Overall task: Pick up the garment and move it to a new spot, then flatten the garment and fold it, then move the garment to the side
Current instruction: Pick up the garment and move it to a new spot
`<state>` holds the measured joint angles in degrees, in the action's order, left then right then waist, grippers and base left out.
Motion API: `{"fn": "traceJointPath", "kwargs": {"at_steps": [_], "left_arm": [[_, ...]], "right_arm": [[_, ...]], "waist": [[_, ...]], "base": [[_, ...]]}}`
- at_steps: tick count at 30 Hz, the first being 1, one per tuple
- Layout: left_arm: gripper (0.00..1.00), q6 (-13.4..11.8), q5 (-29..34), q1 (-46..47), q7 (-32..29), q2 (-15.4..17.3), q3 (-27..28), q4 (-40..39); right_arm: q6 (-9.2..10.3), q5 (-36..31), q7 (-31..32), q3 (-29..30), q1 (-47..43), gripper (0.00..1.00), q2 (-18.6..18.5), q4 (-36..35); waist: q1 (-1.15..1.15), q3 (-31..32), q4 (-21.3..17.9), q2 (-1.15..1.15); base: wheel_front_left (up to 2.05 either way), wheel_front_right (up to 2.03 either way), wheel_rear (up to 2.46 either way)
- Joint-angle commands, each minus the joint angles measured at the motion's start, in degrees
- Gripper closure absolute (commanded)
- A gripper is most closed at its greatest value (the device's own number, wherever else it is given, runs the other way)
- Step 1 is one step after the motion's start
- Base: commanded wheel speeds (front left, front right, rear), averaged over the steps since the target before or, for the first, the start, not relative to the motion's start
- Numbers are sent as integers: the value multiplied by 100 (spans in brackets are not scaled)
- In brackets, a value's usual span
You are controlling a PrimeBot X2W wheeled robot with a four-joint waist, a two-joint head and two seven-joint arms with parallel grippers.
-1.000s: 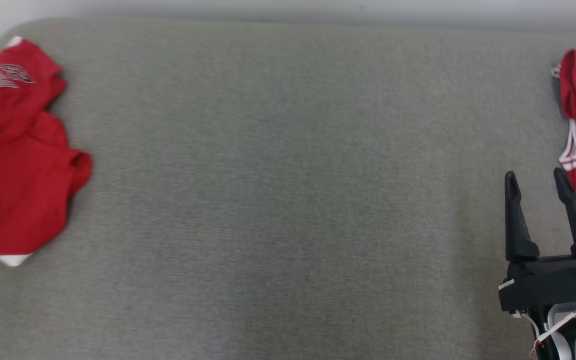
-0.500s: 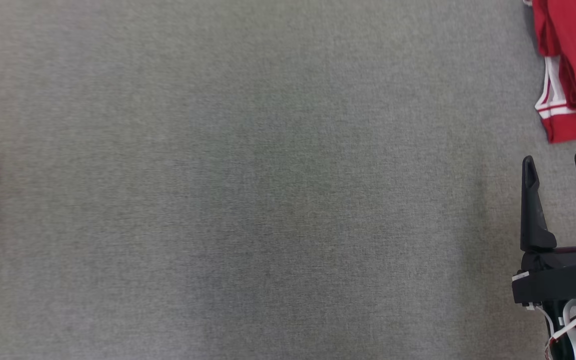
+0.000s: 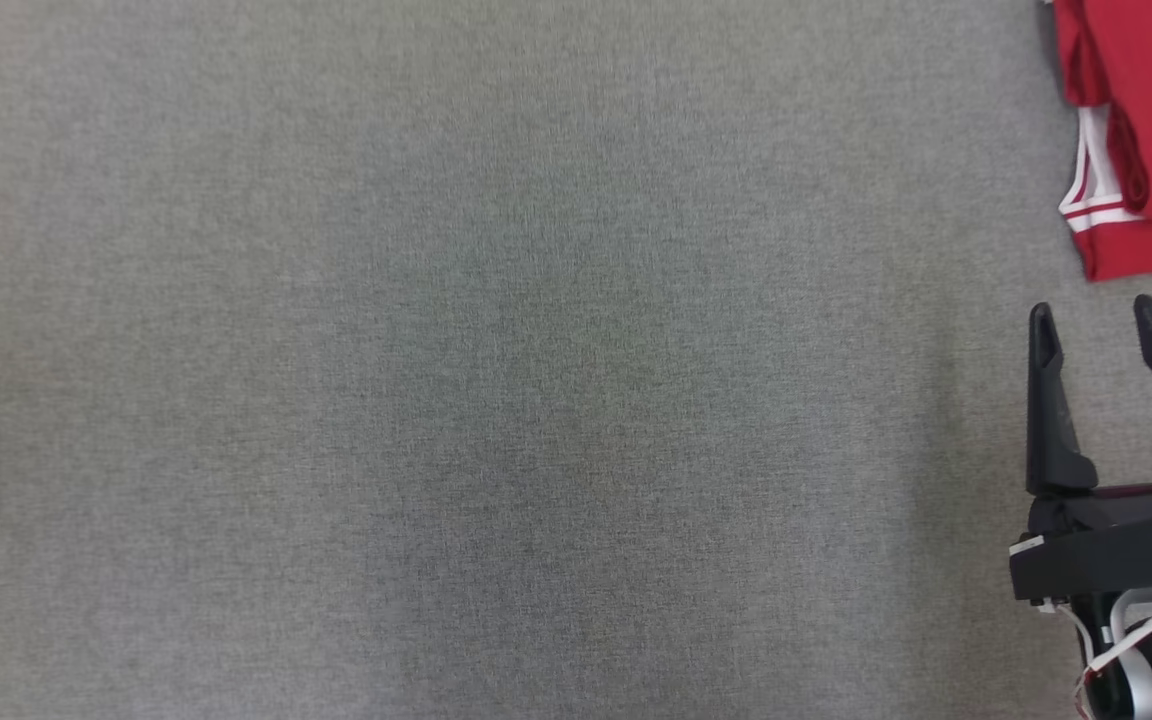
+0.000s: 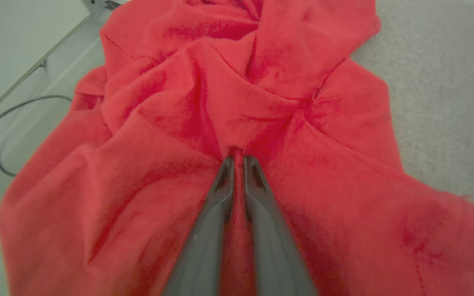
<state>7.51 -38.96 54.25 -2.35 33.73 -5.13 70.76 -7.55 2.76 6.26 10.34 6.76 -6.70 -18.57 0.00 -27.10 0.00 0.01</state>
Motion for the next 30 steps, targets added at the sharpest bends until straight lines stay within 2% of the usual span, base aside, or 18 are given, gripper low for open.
{"fn": "traceJointPath", "kwargs": {"at_steps": [1, 5, 9, 14, 19, 23, 30], "left_arm": [[100, -17, -32, -99, 353, 11, 41, 26], [100, -28, -45, -92, 1107, 51, 113, -13], [100, -18, -86, 64, 1529, 93, 144, -208], [100, -12, 78, 251, 1721, 161, 43, -753], [100, -12, 338, 466, 1758, 134, 46, -1862], [100, -84, 524, 451, 1751, -89, 16, -2848], [100, -373, 583, 143, 1531, -747, -322, -4604]], "right_arm": [[15, 20, -57, -34, 3, 0, 46, 73], [15, 87, -157, -55, -74, 0, 91, 287], [15, 148, -271, -59, -136, 0, 140, 516], [15, 214, -362, -59, -228, 0, 191, 734], [15, 295, -502, -136, -267, 0, 271, 970], [15, 355, -657, -236, -259, 0, 322, 1207], [15, 455, -901, -308, -297, 0, 373, 1559]], "waist": [[0, 170, -7, -1], [0, 520, -24, -1], [0, 889, -52, -1], [0, 1154, -42, -1], [0, 1400, -60, -1], [0, 1585, -179, -1], [0, 1849, -558, -1]], "base": [[0, 0, 0], [0, 0, 0], [0, 0, 0], [0, 0, 0], [0, 0, 0], [0, 0, 0], [0, 0, 0]]}}
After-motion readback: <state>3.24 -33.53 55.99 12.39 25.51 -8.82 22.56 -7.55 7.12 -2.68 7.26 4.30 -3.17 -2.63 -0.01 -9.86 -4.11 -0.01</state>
